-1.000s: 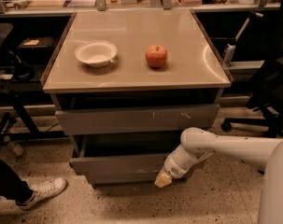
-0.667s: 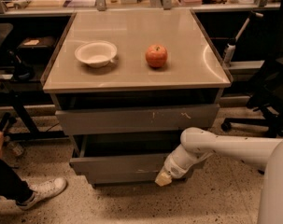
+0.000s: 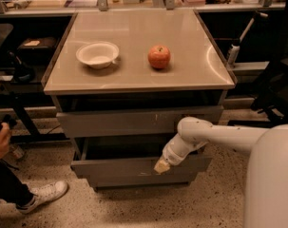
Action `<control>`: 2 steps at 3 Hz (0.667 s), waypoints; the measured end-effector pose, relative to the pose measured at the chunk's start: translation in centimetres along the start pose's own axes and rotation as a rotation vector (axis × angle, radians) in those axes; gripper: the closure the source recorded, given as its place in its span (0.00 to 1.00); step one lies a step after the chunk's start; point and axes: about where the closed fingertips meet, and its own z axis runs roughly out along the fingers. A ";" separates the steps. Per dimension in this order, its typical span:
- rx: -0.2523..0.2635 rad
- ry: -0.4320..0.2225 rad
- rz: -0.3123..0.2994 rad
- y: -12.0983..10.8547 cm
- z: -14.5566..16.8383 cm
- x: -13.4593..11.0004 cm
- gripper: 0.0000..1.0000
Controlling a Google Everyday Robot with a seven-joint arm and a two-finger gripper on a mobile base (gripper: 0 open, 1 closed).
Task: Close middle drawer
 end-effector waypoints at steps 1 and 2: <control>0.022 0.001 -0.006 -1.7 -0.1 -1.1 1.00; 0.022 0.001 -0.006 -1.7 -0.1 -1.1 0.81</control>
Offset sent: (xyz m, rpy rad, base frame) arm 0.0209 0.0019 0.0004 -0.0106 -0.0199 -0.0032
